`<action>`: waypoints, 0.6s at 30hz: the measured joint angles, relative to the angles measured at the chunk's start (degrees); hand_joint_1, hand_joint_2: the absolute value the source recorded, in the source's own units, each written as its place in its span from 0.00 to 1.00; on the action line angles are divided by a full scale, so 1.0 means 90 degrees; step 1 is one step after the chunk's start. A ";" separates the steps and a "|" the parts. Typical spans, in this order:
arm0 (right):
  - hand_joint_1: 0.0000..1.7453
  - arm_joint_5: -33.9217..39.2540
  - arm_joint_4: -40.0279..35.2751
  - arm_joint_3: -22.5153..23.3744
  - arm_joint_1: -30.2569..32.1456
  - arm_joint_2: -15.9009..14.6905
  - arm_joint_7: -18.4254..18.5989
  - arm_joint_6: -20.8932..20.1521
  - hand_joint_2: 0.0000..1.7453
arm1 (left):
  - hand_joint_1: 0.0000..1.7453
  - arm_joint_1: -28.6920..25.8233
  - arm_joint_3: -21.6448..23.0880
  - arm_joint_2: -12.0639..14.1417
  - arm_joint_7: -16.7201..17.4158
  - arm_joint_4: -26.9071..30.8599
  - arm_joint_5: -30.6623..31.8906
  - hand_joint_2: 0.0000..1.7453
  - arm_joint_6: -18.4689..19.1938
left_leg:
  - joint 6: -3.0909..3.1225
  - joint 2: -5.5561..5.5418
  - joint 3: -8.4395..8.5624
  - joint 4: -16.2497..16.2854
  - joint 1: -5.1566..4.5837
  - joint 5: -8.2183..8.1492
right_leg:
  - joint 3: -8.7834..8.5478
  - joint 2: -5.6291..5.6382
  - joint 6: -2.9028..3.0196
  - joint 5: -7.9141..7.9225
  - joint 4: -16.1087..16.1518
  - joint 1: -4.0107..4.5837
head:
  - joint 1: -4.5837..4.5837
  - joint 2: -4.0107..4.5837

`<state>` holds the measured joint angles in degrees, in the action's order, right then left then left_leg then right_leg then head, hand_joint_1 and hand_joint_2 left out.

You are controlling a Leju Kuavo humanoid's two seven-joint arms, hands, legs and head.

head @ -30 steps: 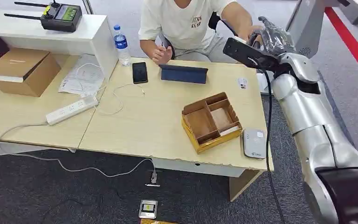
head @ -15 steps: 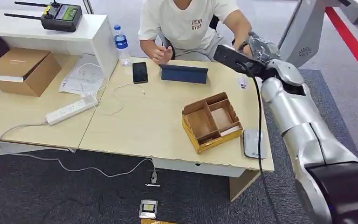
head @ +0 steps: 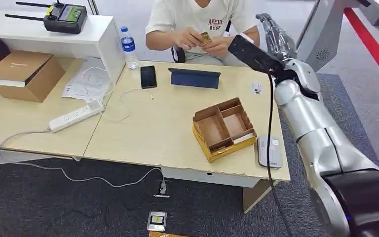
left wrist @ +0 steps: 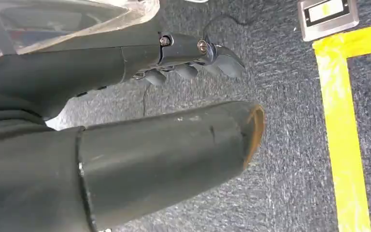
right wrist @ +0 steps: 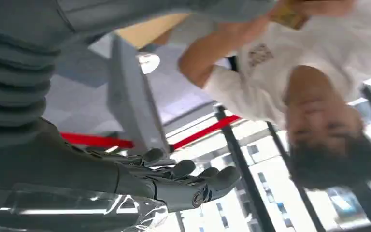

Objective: Pass the card to the sensor for recognition and then transmit it.

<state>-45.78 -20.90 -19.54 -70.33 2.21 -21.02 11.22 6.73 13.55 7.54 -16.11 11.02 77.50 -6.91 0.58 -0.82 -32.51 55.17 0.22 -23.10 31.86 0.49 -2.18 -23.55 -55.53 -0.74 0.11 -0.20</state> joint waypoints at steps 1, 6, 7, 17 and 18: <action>0.00 0.0448 -0.0053 0.0094 0.0016 0.0010 -0.0292 0.0007 0.00 | 0.00 -0.0003 -0.0002 0.0000 0.0015 0.0000 -0.0065 0.00 0.0000 | 0.0000 0.0000 0.0000 0.0000 0.0000 0.0000 | 0.0000 0.0000 0.0000 0.0000 0.0000 0.0000 | -0.0002 0.0002; 0.00 0.2345 -0.1006 0.0430 0.0588 -0.0270 -0.0285 -0.0059 0.00 | 0.00 -0.0011 -0.0010 -0.0005 0.0131 0.0000 -0.0245 0.00 -0.0049 | 0.0000 -0.0013 0.0012 0.0006 0.0008 -0.0001 | -0.0008 -0.0007 -0.0002 -0.0004 0.0006 0.0001 | -0.0002 0.0000; 0.00 0.2579 -0.1362 0.0492 0.0788 -0.0463 -0.0143 -0.0018 0.00 | 0.00 -0.0028 -0.0010 -0.0003 0.0160 0.0000 -0.0269 0.00 -0.0061 | 0.0001 -0.0019 0.0009 0.0008 0.0007 -0.0002 | -0.0010 -0.0013 -0.0002 -0.0004 0.0006 -0.0001 | -0.0002 0.0000; 0.00 0.2383 -0.4030 0.1496 0.2338 -0.2024 0.0397 0.1516 1.00 | 0.00 -0.0080 -0.0015 -0.0012 0.0328 -0.0002 -0.0391 0.00 -0.0075 | 0.0018 0.0001 0.0023 0.0030 0.0000 -0.0019 | -0.0013 0.0006 -0.0013 0.0001 0.0020 -0.0003 | -0.0005 0.0000; 0.00 0.2366 -0.4275 0.1710 0.2549 -0.2269 0.0419 0.1747 1.00 | 0.00 -0.0084 -0.0015 -0.0019 0.0347 -0.0002 -0.0393 0.00 -0.0073 | 0.0018 -0.0013 0.0022 0.0033 0.0001 -0.0019 | -0.0019 -0.0006 -0.0024 -0.0006 0.0021 -0.0003 | -0.0005 0.0000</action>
<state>-24.48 -59.37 -4.15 -47.39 -18.22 -17.24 26.94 5.98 13.42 7.37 -12.98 10.99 73.96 -7.56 0.74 -0.94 -32.31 55.46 0.23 -23.27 31.69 0.44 -2.39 -23.61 -55.34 -0.76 0.07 -0.20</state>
